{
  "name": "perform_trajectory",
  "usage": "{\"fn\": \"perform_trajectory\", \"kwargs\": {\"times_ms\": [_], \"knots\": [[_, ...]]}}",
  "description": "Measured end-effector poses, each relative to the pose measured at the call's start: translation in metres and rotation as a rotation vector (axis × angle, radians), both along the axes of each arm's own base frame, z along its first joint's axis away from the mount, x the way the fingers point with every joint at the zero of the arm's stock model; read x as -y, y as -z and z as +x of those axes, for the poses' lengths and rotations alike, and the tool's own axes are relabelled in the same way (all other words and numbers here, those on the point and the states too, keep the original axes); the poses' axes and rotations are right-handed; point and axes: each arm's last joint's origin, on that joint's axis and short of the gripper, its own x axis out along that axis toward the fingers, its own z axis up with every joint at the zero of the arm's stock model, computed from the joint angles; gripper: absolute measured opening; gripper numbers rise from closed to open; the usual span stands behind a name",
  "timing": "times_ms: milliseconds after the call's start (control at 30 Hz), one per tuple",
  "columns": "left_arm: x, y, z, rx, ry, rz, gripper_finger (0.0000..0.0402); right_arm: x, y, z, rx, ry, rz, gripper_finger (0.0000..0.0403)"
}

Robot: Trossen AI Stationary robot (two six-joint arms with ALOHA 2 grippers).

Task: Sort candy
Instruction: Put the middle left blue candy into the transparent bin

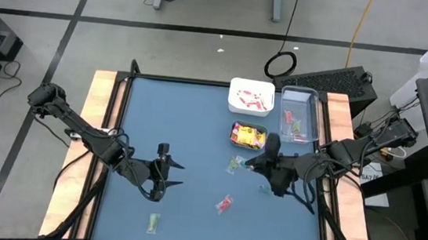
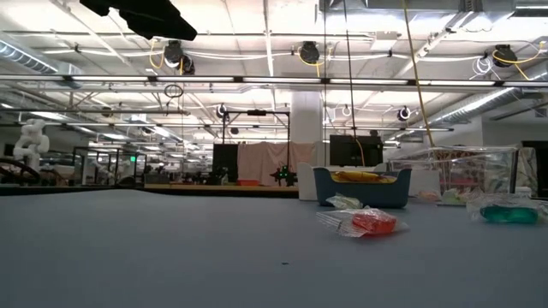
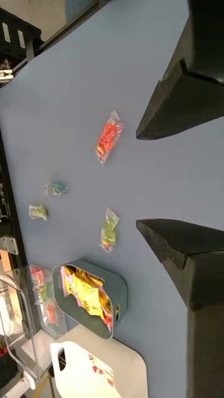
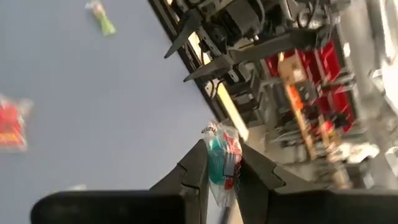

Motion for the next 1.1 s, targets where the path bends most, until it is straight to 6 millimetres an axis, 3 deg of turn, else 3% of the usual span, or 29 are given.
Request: {"fn": "perform_trajectory", "kwargs": {"times_ms": [767,1100], "knots": [[-0.0001,0.0001,0.0,0.0,-0.013,-0.022,0.0225,-0.0009,-0.004,0.0018,0.075,0.412,1.091,0.0054],[-0.0003,0.0017,-0.0003,-0.001,-0.013,-0.022,0.0225,-0.0002,-0.002,0.0011,0.063,0.412,1.036,0.0054]]}}
